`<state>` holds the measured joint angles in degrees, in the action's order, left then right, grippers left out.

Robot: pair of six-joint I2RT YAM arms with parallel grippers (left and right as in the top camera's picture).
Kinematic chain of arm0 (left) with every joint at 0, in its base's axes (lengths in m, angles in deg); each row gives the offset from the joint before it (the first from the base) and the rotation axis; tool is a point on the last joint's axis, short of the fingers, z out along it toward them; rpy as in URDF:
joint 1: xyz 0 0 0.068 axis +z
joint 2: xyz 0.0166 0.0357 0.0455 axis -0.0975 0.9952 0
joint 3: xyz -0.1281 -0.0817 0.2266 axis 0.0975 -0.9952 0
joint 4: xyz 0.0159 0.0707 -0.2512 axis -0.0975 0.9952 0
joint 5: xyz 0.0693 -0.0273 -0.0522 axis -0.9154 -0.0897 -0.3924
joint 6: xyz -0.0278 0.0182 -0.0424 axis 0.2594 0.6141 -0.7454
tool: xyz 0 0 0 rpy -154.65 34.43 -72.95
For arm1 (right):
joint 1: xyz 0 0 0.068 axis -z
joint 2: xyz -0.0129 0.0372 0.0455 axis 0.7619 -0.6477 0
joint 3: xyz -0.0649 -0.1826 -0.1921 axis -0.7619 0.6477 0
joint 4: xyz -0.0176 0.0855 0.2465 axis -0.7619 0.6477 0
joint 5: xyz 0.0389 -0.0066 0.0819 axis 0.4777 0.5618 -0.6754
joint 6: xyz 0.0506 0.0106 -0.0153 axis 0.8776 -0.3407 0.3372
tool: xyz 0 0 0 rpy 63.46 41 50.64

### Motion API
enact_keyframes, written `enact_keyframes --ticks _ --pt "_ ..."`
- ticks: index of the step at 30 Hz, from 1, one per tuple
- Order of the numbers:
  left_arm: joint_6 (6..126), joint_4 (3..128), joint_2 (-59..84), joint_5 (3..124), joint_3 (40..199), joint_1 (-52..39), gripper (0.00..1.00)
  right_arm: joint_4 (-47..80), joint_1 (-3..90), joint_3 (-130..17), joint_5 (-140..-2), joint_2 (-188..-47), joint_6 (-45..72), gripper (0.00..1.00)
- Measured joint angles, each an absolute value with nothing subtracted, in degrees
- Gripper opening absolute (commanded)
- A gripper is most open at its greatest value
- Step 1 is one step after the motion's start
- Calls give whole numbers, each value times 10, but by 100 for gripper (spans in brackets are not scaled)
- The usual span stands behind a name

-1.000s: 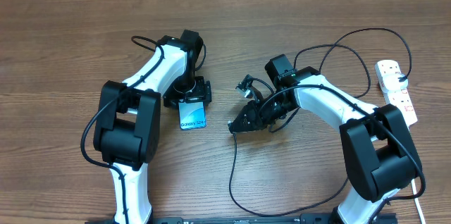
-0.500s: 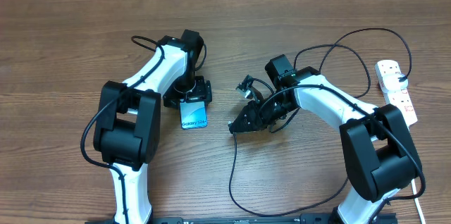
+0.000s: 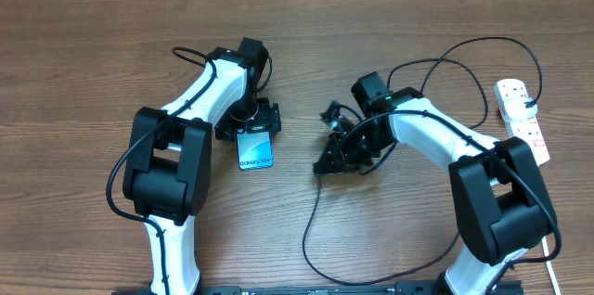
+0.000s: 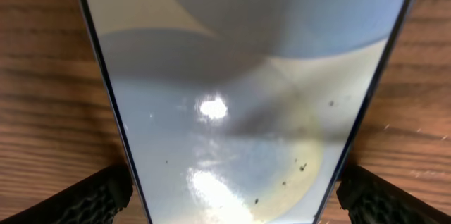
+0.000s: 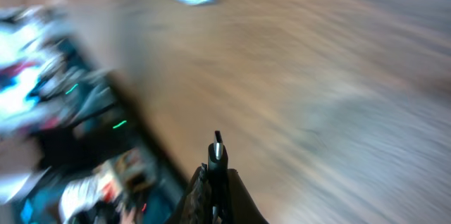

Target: Plug charger to phone and switch on socket

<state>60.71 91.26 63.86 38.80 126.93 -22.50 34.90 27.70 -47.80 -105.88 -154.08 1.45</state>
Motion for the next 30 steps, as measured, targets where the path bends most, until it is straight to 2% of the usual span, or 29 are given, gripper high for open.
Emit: enact_keyframes --ticks 4,5,6,7,8,9,10,12,17,23,30 --pt "599 904 638 386 1269 -225 95 384 310 -478 -916 -1541 88 4" --pt "597 903 638 385 1269 -225 95 390 318 -478 -884 -1541 104 10" --pt "595 899 638 384 1269 -225 95 395 326 -478 -852 -1541 120 22" --pt "595 896 638 383 1269 -225 95 397 333 -478 -832 -1541 130 55" --pt "593 895 638 382 1269 -225 94 397 339 -478 -812 -1541 141 80" --pt "593 895 638 382 1269 -225 92 398 343 -478 -800 -1541 144 95" --pt "593 895 638 382 1269 -225 88 398 345 -478 -789 -1541 147 100" --pt "592 895 638 381 1269 -225 80 400 347 -480 -776 -1541 153 100" --pt "593 893 637 380 1269 -225 73 441 355 -525 -758 -1543 160 100" --pt "607 892 636 388 1269 -224 73 507 360 -655 -763 -1545 156 100" --pt "650 889 632 457 1269 -213 74 435 346 -652 -902 -1545 118 100"
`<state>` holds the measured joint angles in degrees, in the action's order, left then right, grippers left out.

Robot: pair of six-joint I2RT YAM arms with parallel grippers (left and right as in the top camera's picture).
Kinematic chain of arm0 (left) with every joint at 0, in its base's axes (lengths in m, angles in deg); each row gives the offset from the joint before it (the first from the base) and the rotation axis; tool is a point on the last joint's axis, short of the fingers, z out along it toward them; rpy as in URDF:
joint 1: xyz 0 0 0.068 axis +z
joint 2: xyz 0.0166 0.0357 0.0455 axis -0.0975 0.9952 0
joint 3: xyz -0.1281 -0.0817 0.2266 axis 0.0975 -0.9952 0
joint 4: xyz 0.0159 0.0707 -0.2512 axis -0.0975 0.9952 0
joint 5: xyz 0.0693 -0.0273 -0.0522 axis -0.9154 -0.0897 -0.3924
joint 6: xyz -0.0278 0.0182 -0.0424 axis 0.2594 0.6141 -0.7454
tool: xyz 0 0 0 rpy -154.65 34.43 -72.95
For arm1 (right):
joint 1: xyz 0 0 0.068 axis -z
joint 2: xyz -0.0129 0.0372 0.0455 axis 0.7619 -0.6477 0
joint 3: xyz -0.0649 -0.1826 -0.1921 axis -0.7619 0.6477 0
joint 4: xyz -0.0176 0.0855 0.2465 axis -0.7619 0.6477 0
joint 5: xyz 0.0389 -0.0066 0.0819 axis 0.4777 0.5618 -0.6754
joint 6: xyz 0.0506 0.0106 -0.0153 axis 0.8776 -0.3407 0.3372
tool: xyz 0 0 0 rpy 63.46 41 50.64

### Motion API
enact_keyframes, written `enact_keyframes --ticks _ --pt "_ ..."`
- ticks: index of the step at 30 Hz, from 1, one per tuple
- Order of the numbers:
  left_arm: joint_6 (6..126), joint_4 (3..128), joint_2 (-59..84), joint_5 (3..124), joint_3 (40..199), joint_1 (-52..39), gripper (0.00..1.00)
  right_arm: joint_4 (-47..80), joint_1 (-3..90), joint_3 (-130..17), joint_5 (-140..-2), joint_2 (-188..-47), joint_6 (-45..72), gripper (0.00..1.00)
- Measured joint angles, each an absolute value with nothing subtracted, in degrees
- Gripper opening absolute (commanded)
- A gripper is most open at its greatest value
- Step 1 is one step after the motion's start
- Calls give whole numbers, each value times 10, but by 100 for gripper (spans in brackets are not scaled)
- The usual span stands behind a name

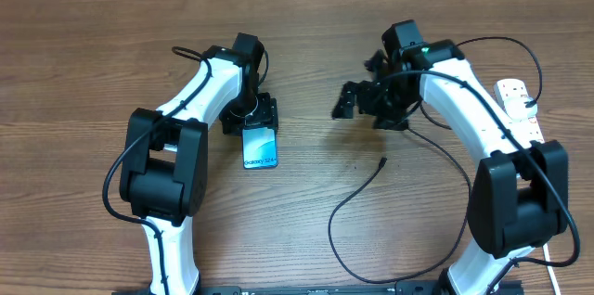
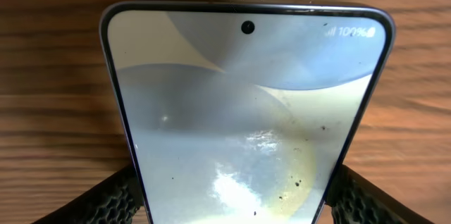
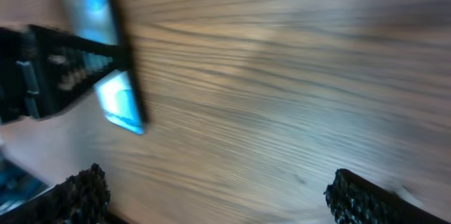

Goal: Plug charger to phone and switch on socket
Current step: 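Bring the plug in the right gripper toward the phone's bottom port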

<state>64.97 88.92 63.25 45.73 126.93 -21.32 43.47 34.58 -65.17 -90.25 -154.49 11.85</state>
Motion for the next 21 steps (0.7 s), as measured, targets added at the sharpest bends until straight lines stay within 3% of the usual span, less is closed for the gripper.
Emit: enact_keyframes --ticks 6,14,17,21 --pt "675 887 633 553 1269 -195 75 268 292 -544 -967 -1545 166 100" --pt "701 891 645 676 1265 -186 76 -45 184 -413 -949 -1545 283 100" --pt "701 891 647 695 1263 -186 79 -127 155 -392 -915 -1546 318 92" --pt "703 891 648 705 1261 -186 82 -144 136 -392 -883 -1545 333 79"
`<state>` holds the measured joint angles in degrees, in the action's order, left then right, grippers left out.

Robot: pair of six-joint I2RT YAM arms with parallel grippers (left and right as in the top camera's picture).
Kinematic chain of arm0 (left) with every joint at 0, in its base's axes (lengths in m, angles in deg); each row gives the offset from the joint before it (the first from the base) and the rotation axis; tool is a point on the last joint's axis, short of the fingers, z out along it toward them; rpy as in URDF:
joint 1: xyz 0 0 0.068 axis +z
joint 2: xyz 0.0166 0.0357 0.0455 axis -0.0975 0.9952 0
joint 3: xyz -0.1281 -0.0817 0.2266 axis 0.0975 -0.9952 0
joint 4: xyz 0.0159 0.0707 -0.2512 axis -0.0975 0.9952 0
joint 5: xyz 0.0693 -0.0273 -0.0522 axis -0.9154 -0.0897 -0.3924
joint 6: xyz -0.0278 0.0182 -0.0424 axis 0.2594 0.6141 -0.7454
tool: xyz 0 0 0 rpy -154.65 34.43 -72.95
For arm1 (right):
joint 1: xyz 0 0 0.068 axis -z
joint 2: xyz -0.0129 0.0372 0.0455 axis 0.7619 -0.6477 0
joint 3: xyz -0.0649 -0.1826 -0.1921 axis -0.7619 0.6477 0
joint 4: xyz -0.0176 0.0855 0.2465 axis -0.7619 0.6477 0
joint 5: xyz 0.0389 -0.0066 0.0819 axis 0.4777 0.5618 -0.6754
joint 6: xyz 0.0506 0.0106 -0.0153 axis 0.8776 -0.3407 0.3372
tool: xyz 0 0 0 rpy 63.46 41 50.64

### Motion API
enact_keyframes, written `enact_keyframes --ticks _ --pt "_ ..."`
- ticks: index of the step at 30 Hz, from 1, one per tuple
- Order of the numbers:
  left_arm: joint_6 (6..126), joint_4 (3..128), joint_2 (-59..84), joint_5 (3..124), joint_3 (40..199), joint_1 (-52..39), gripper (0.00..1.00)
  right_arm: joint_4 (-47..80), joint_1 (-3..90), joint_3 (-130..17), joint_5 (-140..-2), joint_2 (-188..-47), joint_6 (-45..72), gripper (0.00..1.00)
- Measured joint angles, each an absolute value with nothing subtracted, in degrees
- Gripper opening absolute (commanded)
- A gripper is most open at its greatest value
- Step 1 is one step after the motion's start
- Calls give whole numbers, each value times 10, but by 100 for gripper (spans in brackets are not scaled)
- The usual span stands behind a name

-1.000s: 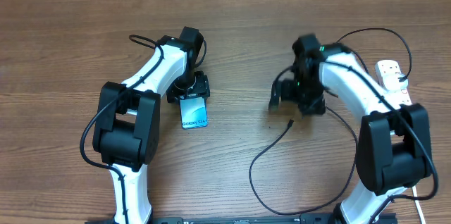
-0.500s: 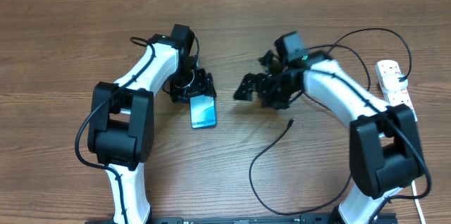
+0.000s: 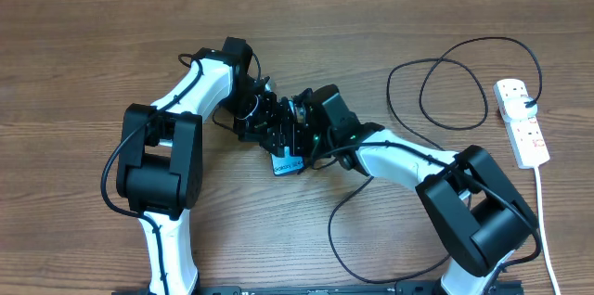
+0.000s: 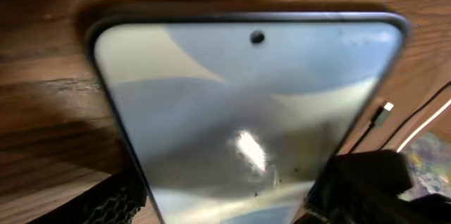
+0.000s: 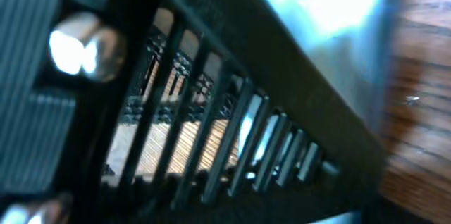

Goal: Plug charger to phone and switch on socket
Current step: 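Bring the plug in the right gripper toward the phone's bottom port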

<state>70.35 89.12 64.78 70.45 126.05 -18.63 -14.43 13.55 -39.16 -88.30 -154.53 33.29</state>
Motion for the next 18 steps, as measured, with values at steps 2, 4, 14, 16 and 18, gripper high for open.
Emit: enact_keyframes --ticks 2,4,14,16,18 --pt "705 891 648 708 1260 -186 85 -142 132 -389 -874 -1545 339 71" --pt "707 891 648 711 1260 -186 88 -140 132 -387 -867 -1545 343 63" --pt "710 891 648 732 1261 -186 100 -141 132 -386 -853 -1545 350 17" --pt "710 891 648 732 1261 -186 100 -140 132 -386 -853 -1545 347 8" --pt "710 892 648 732 1261 -186 100 -138 132 -386 -849 -1546 352 4"
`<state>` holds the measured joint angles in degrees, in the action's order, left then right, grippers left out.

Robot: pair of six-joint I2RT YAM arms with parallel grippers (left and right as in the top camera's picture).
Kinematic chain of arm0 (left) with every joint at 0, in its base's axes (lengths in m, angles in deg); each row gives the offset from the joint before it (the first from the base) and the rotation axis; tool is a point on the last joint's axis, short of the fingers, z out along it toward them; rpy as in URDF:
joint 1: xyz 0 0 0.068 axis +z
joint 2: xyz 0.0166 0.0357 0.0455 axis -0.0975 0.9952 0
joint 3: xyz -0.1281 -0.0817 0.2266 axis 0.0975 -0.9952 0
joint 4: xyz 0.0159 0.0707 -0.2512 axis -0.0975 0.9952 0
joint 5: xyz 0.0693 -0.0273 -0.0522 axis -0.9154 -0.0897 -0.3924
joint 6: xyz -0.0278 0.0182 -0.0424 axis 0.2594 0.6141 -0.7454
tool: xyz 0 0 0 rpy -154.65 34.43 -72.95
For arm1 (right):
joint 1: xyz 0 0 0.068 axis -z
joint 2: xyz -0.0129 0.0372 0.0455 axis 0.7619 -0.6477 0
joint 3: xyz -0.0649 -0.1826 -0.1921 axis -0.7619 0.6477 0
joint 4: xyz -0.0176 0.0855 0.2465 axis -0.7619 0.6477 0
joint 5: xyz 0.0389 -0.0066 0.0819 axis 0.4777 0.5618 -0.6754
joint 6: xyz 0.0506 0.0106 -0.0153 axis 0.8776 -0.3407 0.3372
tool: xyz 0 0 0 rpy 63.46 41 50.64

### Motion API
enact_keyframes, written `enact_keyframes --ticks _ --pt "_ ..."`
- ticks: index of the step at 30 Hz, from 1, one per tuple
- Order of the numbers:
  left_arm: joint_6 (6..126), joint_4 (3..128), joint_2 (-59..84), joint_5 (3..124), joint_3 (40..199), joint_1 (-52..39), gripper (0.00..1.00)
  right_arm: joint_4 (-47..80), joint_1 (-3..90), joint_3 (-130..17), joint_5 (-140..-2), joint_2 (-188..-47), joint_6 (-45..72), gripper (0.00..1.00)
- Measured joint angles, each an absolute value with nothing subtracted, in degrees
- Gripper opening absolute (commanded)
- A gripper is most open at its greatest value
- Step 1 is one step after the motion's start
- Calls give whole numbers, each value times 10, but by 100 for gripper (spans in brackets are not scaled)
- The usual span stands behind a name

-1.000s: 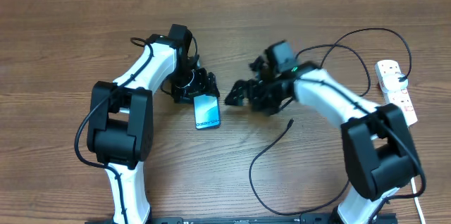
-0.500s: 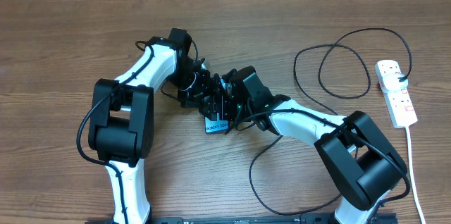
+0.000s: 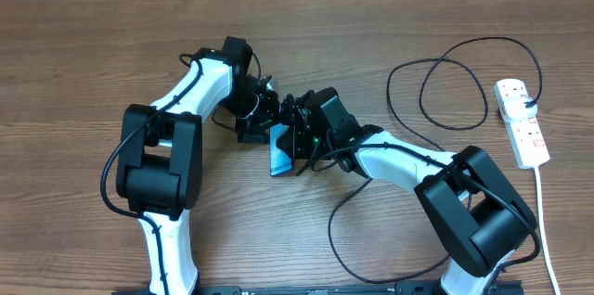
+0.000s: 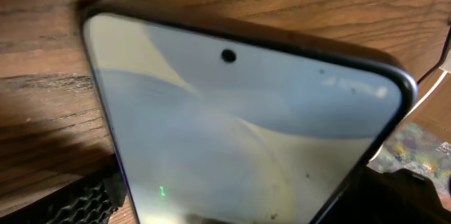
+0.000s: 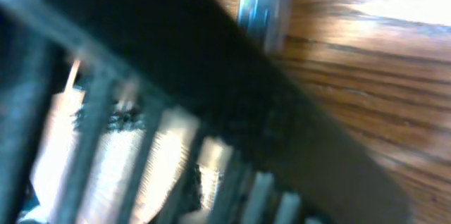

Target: Plug charger to phone and switch on socket

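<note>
The phone is tipped up off the table, its blue screen facing the camera. My left gripper is shut on its lower end. In the left wrist view the phone fills the picture, with one ribbed fingertip at its lower left edge. My right gripper presses in against the phone's right side. Its wrist view is blurred black parts at close range, and its jaws cannot be read. The black charger cable lies loose on the table. Its plug end runs under the right arm, hidden.
A white power strip lies at the right edge with the cable plugged into it. The cable loops at the back right and sweeps round the front, near the right arm's base. Both arms crowd the middle of the wooden table.
The phone has tipped further up on its edge and shifted a little left. Both grippers stay pressed together at it. The cable has not moved.
My right gripper first held the charger plug near the table's middle while my left gripper was shut on the flat phone. Then the right gripper stood open at the back right, the cable dropped. Later it reached the phone; now the phone is tilted.
</note>
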<state>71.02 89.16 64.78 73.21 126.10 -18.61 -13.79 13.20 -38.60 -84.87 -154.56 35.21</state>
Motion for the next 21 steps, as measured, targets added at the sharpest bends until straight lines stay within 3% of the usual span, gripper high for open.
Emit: enact_keyframes --ticks 12,21 --pt "714 891 648 739 1261 -185 100 -134 184 -386 -958 -1545 352 4" --pt "790 858 669 881 1260 -180 99 -132 269 -386 -1142 -1545 358 4"
